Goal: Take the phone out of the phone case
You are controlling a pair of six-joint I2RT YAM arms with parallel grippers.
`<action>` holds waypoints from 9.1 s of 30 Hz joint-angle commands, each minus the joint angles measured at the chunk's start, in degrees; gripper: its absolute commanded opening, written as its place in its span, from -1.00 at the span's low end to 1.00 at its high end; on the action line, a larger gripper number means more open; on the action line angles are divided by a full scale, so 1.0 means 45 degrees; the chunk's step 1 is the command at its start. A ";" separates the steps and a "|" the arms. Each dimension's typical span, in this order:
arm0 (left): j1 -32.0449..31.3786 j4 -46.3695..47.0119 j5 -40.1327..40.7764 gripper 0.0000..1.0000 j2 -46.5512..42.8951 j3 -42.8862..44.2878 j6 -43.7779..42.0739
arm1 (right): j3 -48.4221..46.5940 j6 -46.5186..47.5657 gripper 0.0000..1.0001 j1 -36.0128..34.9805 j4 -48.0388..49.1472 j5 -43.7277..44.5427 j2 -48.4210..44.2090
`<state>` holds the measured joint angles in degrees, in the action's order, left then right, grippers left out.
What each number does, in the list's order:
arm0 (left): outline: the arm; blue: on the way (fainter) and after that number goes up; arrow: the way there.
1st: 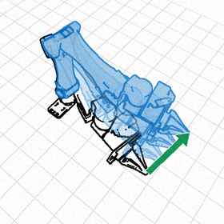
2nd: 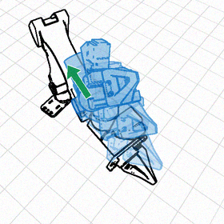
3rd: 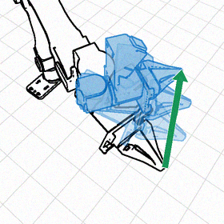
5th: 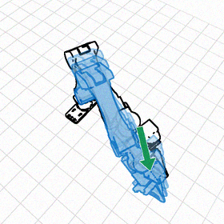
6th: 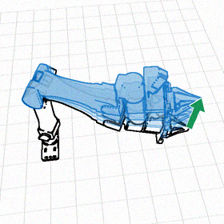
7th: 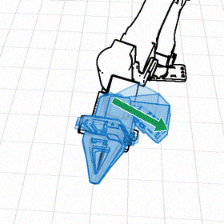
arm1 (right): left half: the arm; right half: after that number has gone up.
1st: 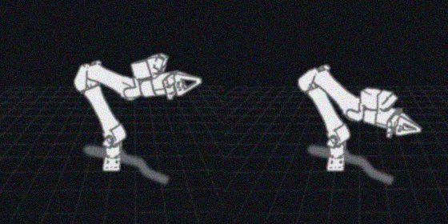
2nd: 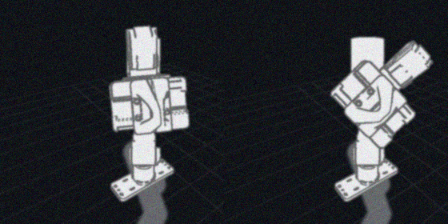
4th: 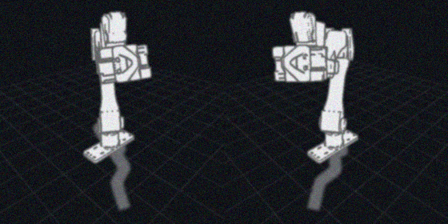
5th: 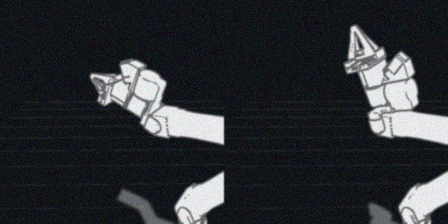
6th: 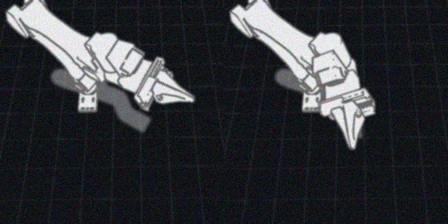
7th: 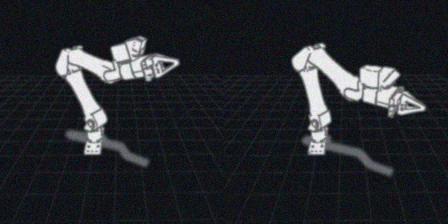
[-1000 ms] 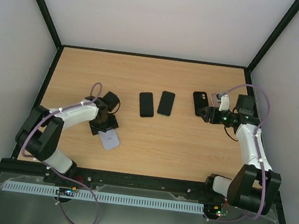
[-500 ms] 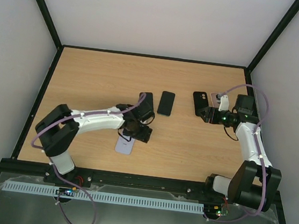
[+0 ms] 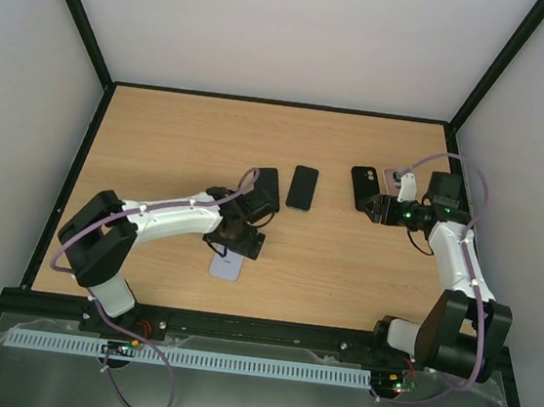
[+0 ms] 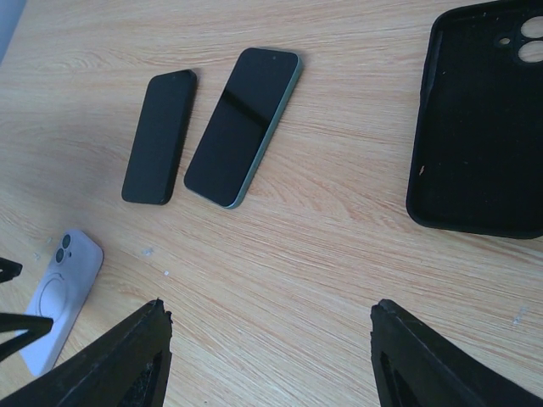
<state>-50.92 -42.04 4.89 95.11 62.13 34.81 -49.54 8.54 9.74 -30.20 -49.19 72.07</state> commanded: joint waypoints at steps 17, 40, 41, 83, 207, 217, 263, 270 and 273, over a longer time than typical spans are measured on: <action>0.1608 0.0554 -0.3013 0.95 0.1243 -0.0537 -0.1143 | -0.0007 0.0202 0.27 0.0043 -0.0260 -0.0114 -0.0174; 0.1559 0.0312 -0.1945 0.42 0.2004 -0.0616 -0.0491 | -0.0062 0.0254 0.27 0.0063 -0.0314 -0.0360 -0.0189; 0.1560 0.0348 -0.2028 0.33 0.1823 -0.0505 -0.0523 | -0.0036 0.0237 0.27 0.0063 -0.0257 -0.0388 -0.0254; -0.0190 1.7858 -0.7005 -0.11 -0.2866 -0.0504 0.0968 | -0.2011 0.5559 0.95 -0.2906 -0.5505 -0.7829 -0.1291; 0.2728 1.3995 -1.4819 -0.95 -0.4918 -0.1556 -0.3137 | -0.0775 1.2036 0.51 -0.5398 -0.8656 -0.5993 -0.2218; 0.2190 1.5602 -1.4300 -0.95 -0.4910 -0.1941 -0.1843 | 0.0139 0.7694 0.27 -0.5711 -0.4431 -0.6175 -0.3517; 0.0883 1.6515 -1.6921 -0.95 -0.3567 -0.1092 -0.0208 | -0.1060 1.2514 -0.83 -0.6014 -0.7875 -0.5163 -0.3599; 0.0644 1.7372 -1.7353 -0.94 -0.3461 -0.1189 0.0726 | -0.1352 1.3256 -0.94 -0.6022 -0.8128 -0.4027 -0.3594; 0.0586 1.7406 -1.7527 -0.95 -0.3457 -0.1107 0.0834 | -0.1511 1.3671 -0.91 -0.6026 -0.8325 -0.3550 -0.3624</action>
<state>-45.43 30.74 -64.84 80.44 54.50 32.34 -54.15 64.71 -17.65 -70.96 -73.47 55.83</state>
